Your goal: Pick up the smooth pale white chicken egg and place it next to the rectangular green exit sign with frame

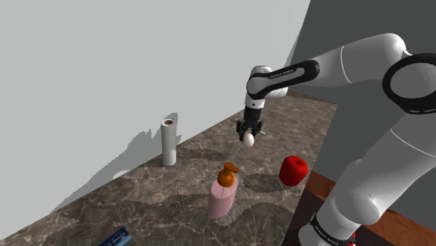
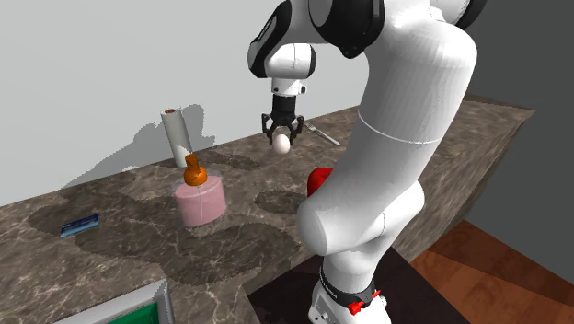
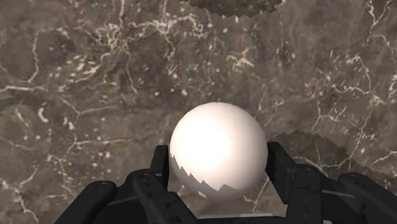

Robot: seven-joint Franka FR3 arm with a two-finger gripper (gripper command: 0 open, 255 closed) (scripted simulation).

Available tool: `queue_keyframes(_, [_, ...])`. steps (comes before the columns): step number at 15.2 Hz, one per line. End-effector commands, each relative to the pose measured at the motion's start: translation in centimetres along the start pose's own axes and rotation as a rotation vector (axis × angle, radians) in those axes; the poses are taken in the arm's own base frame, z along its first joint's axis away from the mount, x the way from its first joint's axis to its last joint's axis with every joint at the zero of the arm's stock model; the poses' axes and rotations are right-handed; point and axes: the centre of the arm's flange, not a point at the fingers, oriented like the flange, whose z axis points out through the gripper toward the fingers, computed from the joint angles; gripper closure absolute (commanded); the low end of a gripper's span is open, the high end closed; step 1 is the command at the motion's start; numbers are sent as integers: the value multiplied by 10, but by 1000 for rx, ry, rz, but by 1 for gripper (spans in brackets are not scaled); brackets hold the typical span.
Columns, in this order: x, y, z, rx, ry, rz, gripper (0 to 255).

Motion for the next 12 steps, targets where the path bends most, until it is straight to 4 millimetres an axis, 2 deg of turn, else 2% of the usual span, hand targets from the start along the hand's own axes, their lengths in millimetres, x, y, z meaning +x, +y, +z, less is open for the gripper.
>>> queue_keyframes(1, [-3,-1,-11,0,0,0,255])
queue_keyframes(12, [-14,-7,-67,0,0,0,255])
